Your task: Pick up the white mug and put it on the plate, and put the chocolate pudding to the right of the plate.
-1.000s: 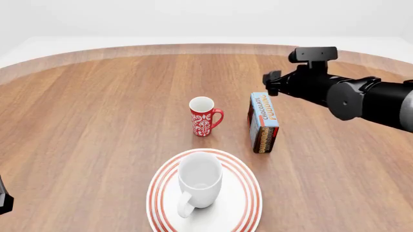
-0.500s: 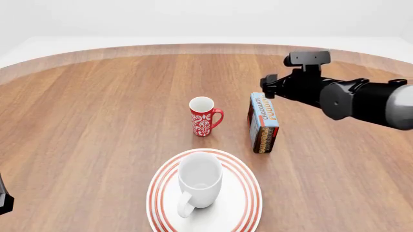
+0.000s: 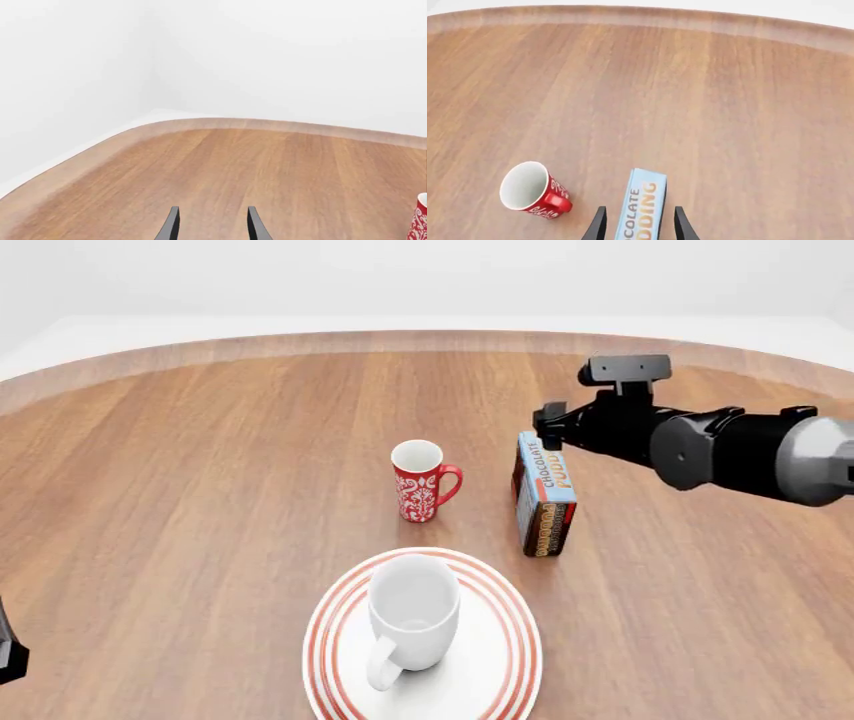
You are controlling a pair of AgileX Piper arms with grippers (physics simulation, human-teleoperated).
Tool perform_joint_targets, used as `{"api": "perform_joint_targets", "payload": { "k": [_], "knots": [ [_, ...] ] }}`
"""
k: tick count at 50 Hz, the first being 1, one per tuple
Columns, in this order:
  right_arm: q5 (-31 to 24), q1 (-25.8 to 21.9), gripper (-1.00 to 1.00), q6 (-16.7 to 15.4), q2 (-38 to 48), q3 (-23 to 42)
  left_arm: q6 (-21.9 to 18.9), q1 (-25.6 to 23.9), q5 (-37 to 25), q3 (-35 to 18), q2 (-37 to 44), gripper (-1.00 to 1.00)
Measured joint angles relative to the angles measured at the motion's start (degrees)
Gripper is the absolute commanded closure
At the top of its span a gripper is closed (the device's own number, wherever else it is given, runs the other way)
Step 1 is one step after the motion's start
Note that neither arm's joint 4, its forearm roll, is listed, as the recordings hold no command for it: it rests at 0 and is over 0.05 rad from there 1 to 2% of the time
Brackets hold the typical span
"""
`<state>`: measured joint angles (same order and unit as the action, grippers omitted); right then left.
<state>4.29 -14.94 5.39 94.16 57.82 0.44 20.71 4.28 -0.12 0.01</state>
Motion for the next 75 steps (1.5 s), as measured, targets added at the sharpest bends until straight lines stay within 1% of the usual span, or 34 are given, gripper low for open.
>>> {"api": "perform_joint_targets", "payload": {
  "k": [31,75],
  "knots": [
    [1.2,-0.09,-1.0,-1.09,2.58,0.02,-0.14,-0.14,-0.11,0.02,0.0,-1.0],
    [2.88,-0.23,-1.0,-3.49,5.41,0.15,0.03,-0.18,0.0,0.02,0.0,-1.0]
  ]
}}
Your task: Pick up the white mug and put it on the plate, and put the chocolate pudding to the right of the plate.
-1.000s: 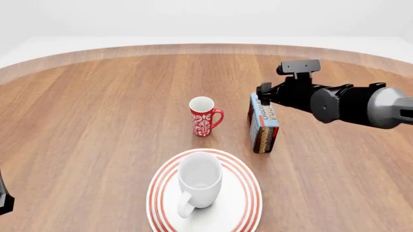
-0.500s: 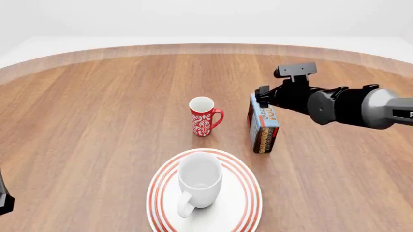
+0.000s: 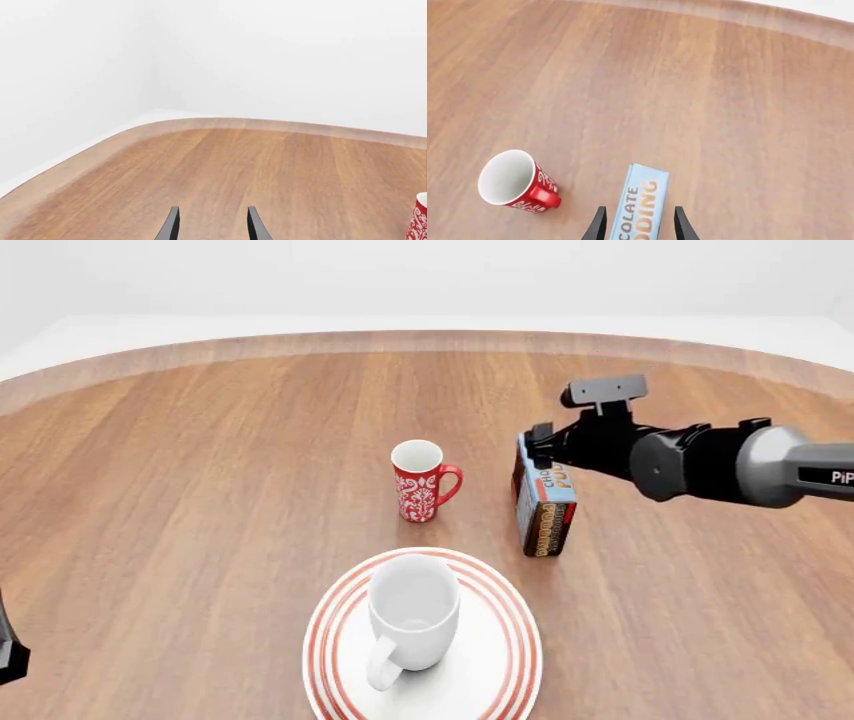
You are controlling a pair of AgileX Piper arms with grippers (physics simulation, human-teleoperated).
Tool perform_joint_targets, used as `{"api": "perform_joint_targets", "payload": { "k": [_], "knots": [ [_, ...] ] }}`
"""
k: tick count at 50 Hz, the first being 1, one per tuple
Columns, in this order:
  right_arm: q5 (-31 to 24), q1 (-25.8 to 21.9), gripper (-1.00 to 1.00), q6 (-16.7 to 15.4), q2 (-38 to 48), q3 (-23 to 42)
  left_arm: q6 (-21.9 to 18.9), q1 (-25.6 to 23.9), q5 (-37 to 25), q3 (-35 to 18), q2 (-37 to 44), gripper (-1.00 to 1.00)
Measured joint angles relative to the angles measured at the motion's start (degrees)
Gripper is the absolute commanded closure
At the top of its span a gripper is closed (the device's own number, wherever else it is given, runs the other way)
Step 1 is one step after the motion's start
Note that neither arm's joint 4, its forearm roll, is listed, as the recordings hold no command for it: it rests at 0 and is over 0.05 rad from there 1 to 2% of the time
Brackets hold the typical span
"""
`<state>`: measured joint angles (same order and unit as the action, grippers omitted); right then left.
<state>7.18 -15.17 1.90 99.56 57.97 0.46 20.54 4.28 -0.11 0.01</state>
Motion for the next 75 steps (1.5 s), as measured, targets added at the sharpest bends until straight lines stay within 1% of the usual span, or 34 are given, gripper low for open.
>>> {"api": "perform_joint_targets", "payload": {
  "k": [20,55,75],
  "knots": [
    [0.58,-0.15,-1.0,-0.68,1.74,0.31,0.17,0.02,0.05,0.0,0.0,-1.0],
    [0.93,-0.46,-1.0,-0.85,4.54,1.04,0.24,0.06,-0.01,0.02,0.0,-1.0],
    [-0.64,-0.57,-1.0,-0.53,5.48,2.1,0.26,0.15,-0.06,0.02,0.0,-1.0]
  ]
}}
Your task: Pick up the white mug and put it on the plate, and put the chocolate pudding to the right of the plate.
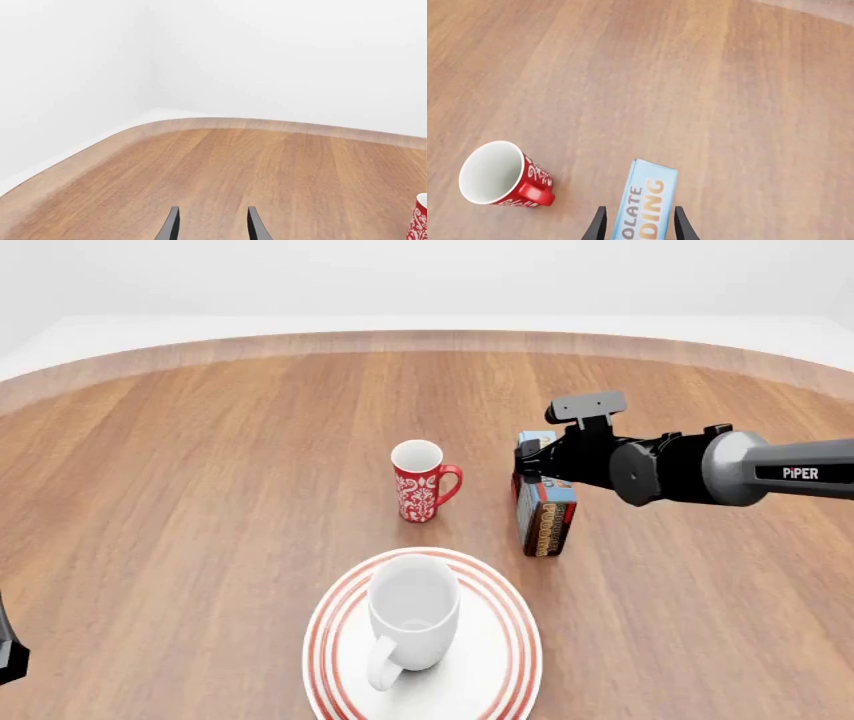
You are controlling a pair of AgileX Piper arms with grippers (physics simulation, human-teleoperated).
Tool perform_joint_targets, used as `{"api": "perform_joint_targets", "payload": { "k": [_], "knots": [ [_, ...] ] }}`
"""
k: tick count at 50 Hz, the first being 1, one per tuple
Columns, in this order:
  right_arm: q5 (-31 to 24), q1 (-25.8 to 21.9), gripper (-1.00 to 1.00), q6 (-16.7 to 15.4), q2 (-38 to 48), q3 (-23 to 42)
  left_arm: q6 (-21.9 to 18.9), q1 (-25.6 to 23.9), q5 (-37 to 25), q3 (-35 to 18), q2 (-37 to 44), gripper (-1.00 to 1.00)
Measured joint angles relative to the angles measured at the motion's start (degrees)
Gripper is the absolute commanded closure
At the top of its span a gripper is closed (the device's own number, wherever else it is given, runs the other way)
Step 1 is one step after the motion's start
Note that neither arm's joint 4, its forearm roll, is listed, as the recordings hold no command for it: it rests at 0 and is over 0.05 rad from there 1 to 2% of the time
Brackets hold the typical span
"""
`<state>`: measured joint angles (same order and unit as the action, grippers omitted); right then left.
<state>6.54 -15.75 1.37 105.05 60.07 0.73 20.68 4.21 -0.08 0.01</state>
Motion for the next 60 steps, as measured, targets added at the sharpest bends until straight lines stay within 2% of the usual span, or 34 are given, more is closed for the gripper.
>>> {"api": "perform_joint_targets", "payload": {
  "k": [21,60],
  "knots": [
    [-2.87,-0.27,-1.0,1.42,0.95,1.9,0.17,0.17,-0.04,0.01,0.0,-1.0],
    [-4.48,0.08,-1.0,2.74,1.7,2.93,-0.01,0.08,-0.16,0.02,0.0,-1.0]
  ]
}}
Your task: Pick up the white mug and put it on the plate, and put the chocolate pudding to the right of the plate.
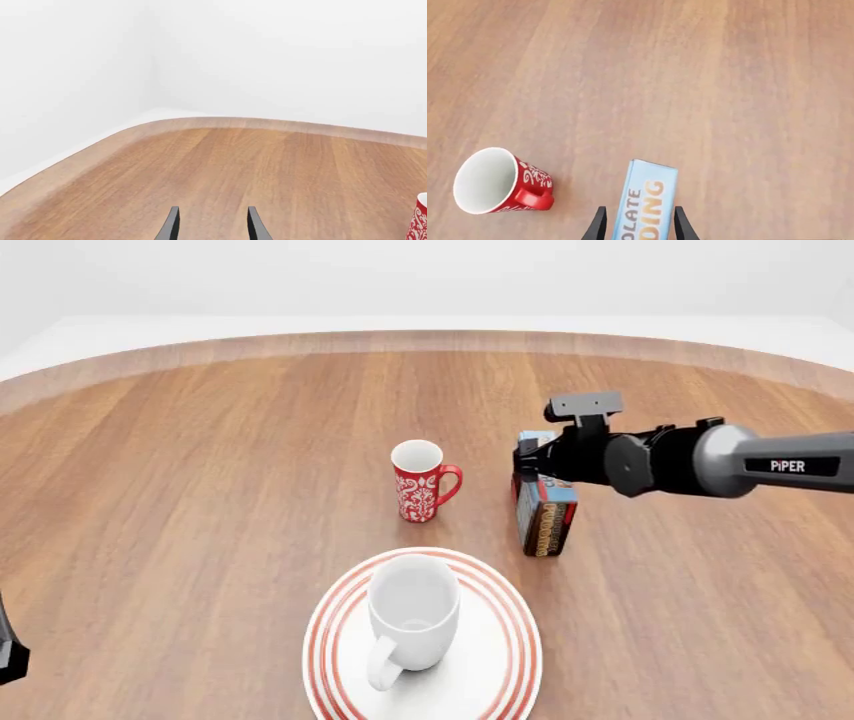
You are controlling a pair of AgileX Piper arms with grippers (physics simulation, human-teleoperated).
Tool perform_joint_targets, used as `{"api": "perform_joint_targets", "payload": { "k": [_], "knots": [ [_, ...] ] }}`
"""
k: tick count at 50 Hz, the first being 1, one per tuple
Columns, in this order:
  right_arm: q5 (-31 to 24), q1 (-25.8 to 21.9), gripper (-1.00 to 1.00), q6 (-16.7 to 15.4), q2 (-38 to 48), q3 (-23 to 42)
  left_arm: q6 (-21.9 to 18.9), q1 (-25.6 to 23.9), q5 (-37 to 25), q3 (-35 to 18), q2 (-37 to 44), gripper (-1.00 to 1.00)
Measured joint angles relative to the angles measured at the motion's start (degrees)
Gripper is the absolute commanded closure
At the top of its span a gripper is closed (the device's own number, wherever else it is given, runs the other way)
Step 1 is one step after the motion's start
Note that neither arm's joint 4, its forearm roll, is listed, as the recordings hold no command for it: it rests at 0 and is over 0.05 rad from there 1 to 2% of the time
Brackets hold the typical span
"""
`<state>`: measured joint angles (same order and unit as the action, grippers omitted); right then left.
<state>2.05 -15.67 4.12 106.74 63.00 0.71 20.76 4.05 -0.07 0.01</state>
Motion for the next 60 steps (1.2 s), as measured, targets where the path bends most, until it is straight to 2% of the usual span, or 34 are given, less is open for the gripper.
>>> {"api": "perform_joint_targets", "payload": {
  "k": [25,26,60],
  "knots": [
    [-1.43,-0.09,-1.0,0.19,1.63,1.55,0.14,0.08,-0.05,0.01,0.0,-1.0],
    [-1.46,-0.08,1.0,0.18,1.65,1.58,0.14,0.08,-0.05,0.01,0.0,-1.0],
    [-2.38,-0.1,1.0,-0.34,-0.61,0.06,0.12,-0.1,0.03,0.0,0.0,-1.0]
  ]
}}
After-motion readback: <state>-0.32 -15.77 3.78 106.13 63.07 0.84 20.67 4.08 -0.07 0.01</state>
